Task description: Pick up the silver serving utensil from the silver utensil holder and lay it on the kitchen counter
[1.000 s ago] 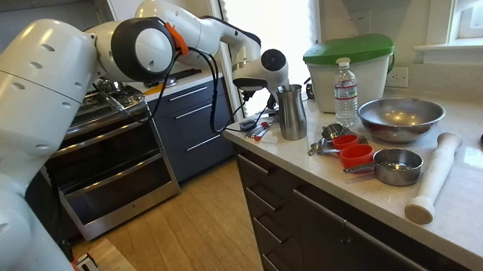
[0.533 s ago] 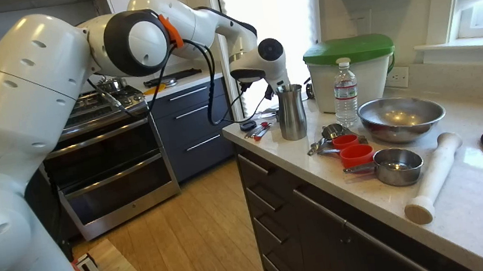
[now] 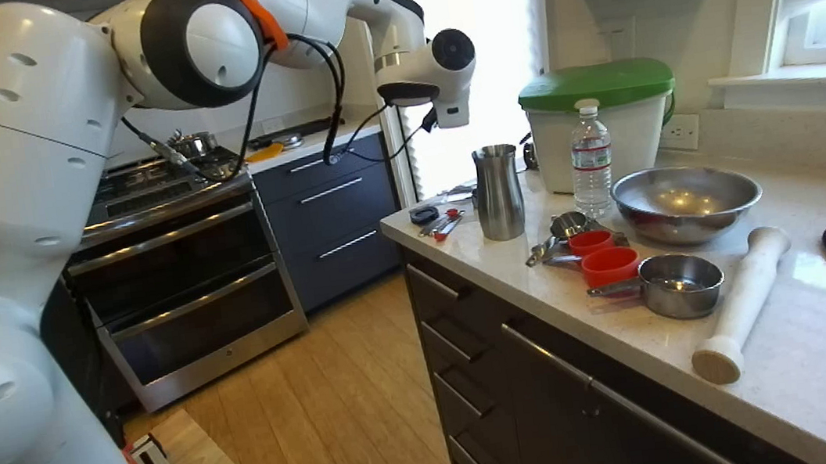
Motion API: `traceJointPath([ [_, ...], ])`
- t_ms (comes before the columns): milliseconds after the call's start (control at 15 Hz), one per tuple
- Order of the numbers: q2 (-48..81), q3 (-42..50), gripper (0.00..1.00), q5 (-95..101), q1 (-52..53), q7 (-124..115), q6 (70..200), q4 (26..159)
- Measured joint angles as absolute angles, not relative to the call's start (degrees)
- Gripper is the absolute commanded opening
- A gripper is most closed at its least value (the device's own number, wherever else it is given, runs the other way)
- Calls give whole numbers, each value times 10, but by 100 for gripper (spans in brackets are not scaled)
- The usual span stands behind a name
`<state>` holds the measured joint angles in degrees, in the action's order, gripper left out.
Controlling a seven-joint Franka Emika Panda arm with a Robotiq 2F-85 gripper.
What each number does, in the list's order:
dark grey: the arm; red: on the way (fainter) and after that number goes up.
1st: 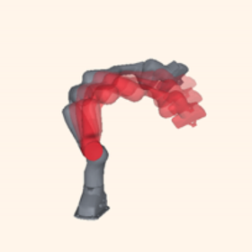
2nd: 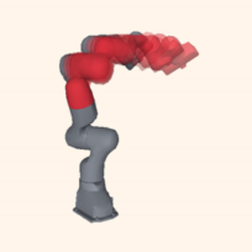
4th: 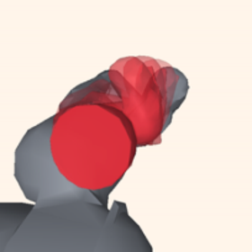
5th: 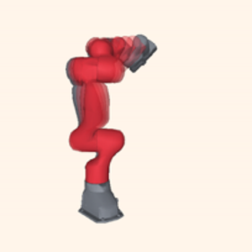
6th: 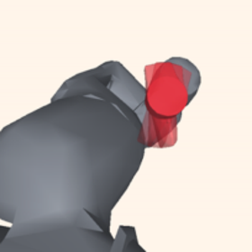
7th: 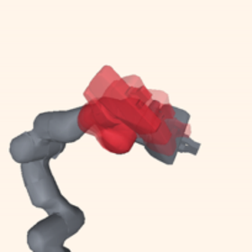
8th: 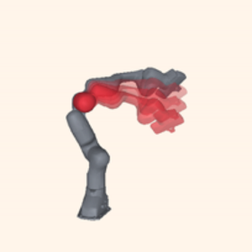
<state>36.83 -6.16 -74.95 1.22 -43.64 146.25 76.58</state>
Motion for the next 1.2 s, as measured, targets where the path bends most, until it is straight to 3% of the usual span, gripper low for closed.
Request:
traceJointPath([
  [733, 141, 12, 100, -614, 3, -754, 1301, 983],
  [1000, 47, 41, 100, -557, -26, -762, 1160, 1075],
  [1200, 17, 45, 100, -554, -36, -757, 1143, 1104],
])
